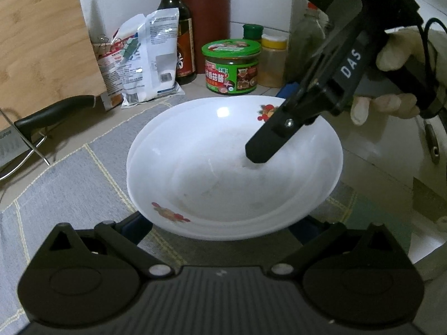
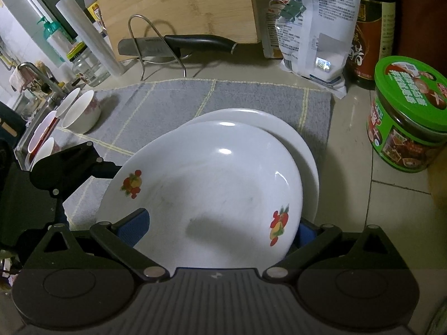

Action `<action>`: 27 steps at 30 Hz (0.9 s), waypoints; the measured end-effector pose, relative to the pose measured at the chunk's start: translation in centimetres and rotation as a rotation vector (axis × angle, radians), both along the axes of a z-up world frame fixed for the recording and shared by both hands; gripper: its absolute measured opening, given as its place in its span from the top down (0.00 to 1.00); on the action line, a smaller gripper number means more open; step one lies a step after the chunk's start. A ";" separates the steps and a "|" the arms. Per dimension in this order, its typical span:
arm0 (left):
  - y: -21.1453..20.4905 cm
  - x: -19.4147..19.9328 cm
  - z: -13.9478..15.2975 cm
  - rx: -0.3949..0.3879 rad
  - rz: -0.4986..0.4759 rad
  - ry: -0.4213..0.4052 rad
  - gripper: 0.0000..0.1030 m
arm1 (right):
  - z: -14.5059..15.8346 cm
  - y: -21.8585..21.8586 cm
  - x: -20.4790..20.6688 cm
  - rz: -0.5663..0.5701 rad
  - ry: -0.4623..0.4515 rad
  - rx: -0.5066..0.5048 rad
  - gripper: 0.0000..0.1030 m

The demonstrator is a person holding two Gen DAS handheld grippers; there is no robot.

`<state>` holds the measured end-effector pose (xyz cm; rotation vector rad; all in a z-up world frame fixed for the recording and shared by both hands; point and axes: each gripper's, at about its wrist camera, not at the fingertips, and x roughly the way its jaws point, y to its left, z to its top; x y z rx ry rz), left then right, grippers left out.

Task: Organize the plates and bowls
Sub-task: 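Lower the held plate onto the plate stack with the right gripper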

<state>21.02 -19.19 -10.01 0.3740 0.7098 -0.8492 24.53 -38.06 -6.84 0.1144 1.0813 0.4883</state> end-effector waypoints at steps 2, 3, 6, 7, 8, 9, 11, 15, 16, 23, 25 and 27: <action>0.0 0.0 0.0 -0.001 -0.002 0.003 0.01 | 0.1 -0.1 -0.1 -0.004 0.003 0.003 0.00; 0.0 0.0 0.0 0.000 -0.002 0.005 0.01 | 0.2 -0.1 -0.1 -0.005 0.003 0.005 0.00; 0.0 0.1 0.0 0.001 -0.004 0.005 0.01 | 0.4 -0.3 -0.3 -0.013 0.003 0.010 0.00; 0.0 0.1 0.0 0.001 -0.005 0.004 0.01 | 0.4 -0.3 -0.4 -0.014 0.002 0.009 0.00; 0.0 0.1 0.0 0.001 -0.004 0.005 0.01 | 0.5 -0.2 -0.4 -0.016 0.001 0.007 0.00; 0.0 0.1 0.0 0.001 -0.005 0.006 0.01 | 0.5 -0.2 -0.5 -0.017 0.000 0.005 0.00; 0.0 0.1 0.0 0.000 -0.005 0.006 0.01 | 0.6 -0.2 -0.6 -0.021 0.001 0.001 0.00; 0.0 0.2 -0.1 0.001 -0.005 0.007 0.00 | 0.9 -0.2 -0.8 -0.029 0.002 -0.007 0.00; 0.0 0.2 -0.1 0.002 -0.006 0.007 0.00 | 0.9 -0.2 -0.9 -0.031 0.001 -0.010 0.00; 0.0 0.2 -0.1 0.004 -0.009 0.001 0.00 | 1.3 -0.3 -1.3 -0.045 0.000 -0.029 0.00; -0.1 0.3 -0.2 0.006 -0.011 0.000 0.00 | 1.3 -0.3 -1.4 -0.046 0.001 -0.036 0.00; 0.0 0.3 -0.2 0.008 -0.013 -0.002 0.00 | 1.3 -0.1 -1.5 -0.046 0.001 -0.044 0.00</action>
